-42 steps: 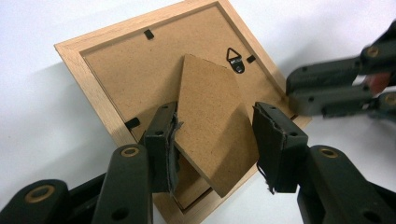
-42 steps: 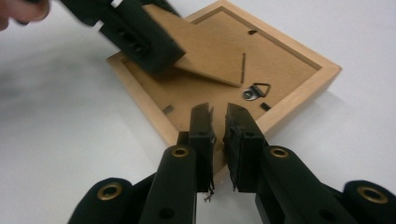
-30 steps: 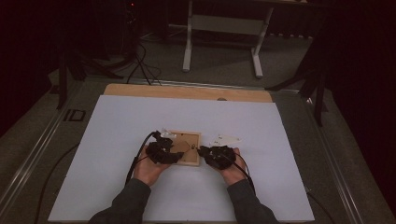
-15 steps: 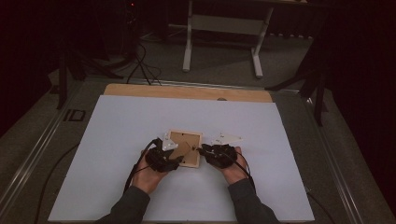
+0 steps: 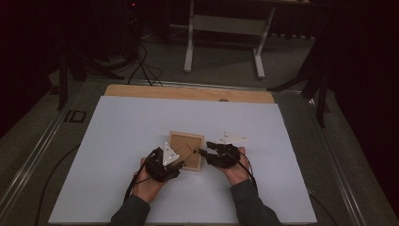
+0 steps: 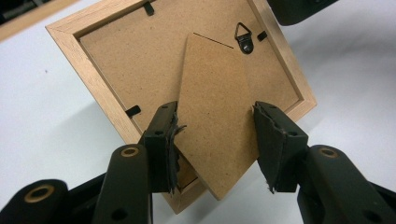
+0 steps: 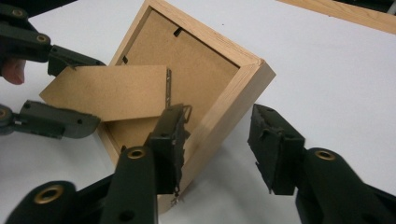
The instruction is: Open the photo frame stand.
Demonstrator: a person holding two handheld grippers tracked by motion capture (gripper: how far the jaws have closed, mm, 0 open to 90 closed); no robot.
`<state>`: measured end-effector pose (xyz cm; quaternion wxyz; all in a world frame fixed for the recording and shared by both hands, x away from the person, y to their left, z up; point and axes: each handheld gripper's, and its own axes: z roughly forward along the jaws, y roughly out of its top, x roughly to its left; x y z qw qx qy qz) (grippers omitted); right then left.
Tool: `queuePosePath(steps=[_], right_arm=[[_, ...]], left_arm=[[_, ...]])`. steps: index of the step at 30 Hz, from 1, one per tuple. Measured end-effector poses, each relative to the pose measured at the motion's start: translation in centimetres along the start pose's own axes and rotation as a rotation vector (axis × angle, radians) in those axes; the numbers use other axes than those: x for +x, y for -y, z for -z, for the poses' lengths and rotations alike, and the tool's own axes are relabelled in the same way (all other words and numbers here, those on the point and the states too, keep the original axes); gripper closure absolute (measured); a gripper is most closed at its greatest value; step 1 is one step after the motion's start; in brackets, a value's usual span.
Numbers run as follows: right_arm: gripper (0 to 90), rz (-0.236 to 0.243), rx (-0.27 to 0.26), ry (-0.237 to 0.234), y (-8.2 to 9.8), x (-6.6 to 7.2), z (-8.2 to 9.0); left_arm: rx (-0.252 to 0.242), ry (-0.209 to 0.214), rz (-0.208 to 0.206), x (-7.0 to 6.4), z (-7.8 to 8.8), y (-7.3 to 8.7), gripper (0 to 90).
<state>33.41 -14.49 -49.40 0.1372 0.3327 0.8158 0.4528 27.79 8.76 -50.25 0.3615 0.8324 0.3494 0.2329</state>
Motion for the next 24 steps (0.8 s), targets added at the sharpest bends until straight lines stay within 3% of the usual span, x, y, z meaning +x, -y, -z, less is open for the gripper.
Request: queuePosePath(steps=[8, 14, 20, 24], right_arm=[[46.5, -0.003, 0.009, -0.015, -0.1, 0.2, -0.5], [45.6, -0.033, -0.009, -0.071, -0.3, 0.2, -1.2], [48.3, -0.051, -0.021, -0.098, -0.4, 0.0, -1.1], [49.0, -0.034, -0.026, -0.096, -0.4, 0.2, -1.1]], left_arm=[[-0.038, -0.042, -0.071, -0.9, 0.5, 1.0, 53.4], [-0.053, -0.052, -0.11, -1.3, 0.7, 1.7, 53.4], [-0.043, -0.038, -0.112, -1.2, 0.8, 1.9, 53.4], [-0.017, 0.01, -0.074, -0.7, 0.7, 2.0, 52.8]])
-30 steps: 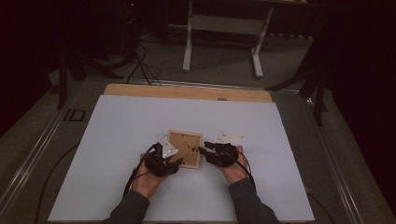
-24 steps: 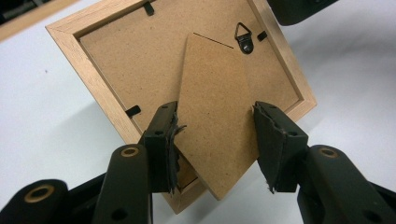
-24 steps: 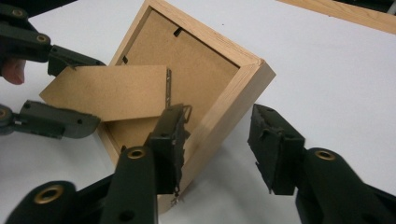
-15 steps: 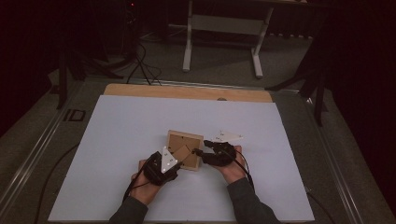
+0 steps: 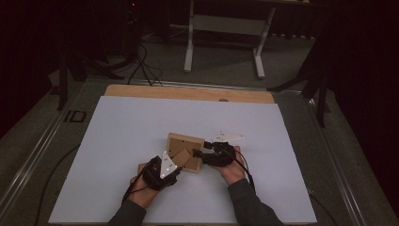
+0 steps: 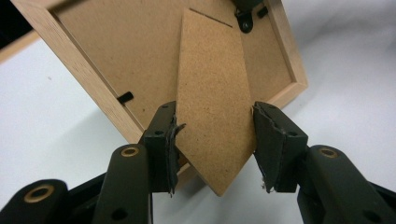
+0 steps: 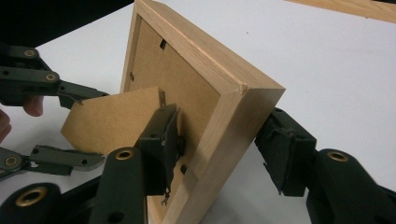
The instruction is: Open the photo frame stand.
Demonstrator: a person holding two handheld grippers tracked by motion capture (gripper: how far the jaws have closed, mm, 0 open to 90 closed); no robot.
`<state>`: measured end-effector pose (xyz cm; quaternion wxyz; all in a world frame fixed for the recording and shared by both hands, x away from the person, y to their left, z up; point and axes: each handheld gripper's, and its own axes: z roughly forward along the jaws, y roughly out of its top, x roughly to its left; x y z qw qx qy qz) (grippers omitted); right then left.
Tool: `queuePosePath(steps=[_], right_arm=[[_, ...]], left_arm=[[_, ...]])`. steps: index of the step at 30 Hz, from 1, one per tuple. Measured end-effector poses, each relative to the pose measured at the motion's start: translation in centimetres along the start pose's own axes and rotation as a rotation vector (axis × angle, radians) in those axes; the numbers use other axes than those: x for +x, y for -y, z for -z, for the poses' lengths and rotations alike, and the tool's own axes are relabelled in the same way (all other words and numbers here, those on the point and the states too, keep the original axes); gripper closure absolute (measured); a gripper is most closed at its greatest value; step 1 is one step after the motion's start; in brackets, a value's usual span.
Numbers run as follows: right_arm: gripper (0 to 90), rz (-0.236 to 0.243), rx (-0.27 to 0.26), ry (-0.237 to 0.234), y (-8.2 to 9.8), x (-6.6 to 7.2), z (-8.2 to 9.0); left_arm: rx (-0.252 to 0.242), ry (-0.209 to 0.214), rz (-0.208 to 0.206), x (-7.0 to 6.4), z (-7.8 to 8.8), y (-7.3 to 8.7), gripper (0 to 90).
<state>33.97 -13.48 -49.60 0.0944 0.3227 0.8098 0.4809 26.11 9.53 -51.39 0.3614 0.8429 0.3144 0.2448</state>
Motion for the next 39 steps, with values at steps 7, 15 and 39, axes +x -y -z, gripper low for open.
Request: queuePosePath(steps=[7, 15, 39], right_arm=[[49.2, 0.018, -0.002, 0.003, 0.0, 0.2, 0.1], [49.6, 0.041, -0.004, 0.007, 0.0, 0.4, 0.2], [55.1, 0.124, -0.049, -0.008, -0.4, 1.1, 1.2]], left_arm=[[0.033, 0.105, 0.089, 0.9, -0.5, 0.1, 49.0], [0.006, 0.197, 0.2, 2.1, -0.6, 0.1, 57.2], [0.024, 0.268, 0.172, 2.3, -0.8, -0.5, 72.2]])
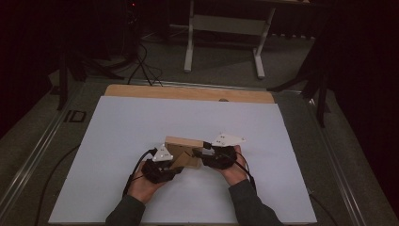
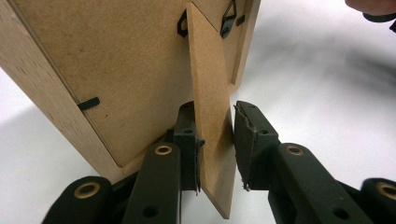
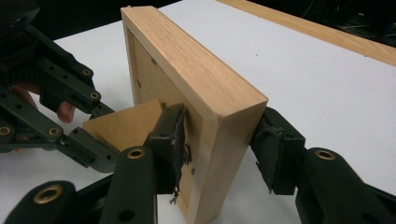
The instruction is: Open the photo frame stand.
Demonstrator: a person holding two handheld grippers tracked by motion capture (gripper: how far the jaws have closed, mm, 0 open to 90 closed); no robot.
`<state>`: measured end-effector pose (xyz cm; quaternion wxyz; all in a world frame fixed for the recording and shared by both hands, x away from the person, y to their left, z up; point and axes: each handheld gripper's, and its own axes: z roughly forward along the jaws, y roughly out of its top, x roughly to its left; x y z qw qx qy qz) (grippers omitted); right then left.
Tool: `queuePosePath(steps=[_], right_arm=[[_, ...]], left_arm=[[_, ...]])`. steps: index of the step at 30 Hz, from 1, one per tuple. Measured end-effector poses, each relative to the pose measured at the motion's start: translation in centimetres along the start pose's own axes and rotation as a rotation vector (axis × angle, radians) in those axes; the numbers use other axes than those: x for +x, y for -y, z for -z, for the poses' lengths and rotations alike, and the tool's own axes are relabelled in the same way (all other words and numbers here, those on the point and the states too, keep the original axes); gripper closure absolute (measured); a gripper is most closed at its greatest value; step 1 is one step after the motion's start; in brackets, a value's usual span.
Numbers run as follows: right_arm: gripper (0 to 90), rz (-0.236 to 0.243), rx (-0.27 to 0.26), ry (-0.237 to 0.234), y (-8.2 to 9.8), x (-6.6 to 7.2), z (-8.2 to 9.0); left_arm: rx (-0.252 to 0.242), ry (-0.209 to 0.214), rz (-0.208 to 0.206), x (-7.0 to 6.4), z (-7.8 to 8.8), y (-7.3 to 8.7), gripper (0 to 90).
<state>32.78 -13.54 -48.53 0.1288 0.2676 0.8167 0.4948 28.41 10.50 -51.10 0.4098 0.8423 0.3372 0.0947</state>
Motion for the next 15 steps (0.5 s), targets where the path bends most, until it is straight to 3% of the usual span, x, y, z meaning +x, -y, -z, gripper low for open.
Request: queuePosePath(steps=[9, 15], right_arm=[[55.3, 0.068, 0.018, 0.046, -0.4, 0.2, 0.1], [55.2, 0.079, 0.021, 0.078, -0.6, -0.3, -0.1]], left_arm=[[0.0, -0.02, -0.004, 0.9, -1.0, -0.3, 76.5], [-0.011, -0.023, -0.013, 1.6, -1.9, -0.9, 76.3]])
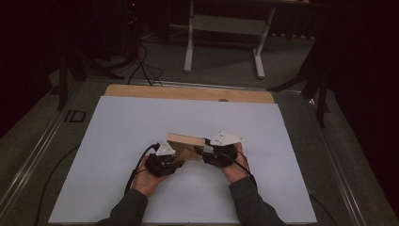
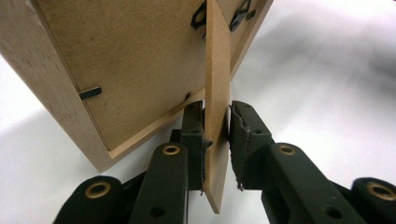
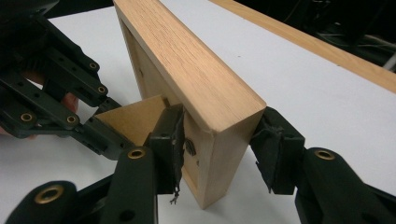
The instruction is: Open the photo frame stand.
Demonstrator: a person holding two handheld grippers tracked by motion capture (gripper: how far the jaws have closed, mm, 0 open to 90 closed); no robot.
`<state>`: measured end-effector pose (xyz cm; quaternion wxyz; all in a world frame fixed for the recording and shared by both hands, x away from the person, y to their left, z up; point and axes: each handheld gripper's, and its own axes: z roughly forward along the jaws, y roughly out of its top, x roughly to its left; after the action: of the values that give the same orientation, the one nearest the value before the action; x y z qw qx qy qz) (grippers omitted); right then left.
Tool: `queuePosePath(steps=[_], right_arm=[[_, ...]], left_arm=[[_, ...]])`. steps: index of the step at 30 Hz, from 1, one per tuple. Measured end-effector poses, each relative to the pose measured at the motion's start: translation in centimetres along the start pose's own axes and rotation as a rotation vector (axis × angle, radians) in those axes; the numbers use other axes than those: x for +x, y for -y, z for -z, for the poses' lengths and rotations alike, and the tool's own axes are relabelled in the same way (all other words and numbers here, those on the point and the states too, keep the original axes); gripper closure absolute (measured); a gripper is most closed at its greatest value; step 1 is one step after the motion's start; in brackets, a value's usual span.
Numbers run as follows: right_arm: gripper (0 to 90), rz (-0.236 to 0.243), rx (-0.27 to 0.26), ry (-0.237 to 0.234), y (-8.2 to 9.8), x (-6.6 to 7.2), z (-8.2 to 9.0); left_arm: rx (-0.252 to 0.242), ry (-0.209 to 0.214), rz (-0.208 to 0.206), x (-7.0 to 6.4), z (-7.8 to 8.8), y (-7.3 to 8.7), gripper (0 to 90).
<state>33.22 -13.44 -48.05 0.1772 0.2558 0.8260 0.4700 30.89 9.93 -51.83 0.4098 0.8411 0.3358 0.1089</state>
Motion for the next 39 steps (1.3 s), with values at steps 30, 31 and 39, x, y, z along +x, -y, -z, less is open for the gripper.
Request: queuePosePath(steps=[30, 31, 39], right_arm=[[58.3, 0.038, -0.004, 0.106, -0.8, -0.5, -1.4], [58.2, 0.038, -0.006, 0.102, -0.7, -0.5, -1.4], [57.8, 0.032, -0.009, 0.082, -0.6, -0.3, -1.1]], left_arm=[[-0.049, -0.08, -0.022, 2.5, -2.1, -0.7, 63.9], [-0.05, -0.071, -0.015, 2.4, -2.0, -0.7, 62.8], [-0.045, 0.011, 0.033, 2.1, -1.3, -0.1, 59.6]])
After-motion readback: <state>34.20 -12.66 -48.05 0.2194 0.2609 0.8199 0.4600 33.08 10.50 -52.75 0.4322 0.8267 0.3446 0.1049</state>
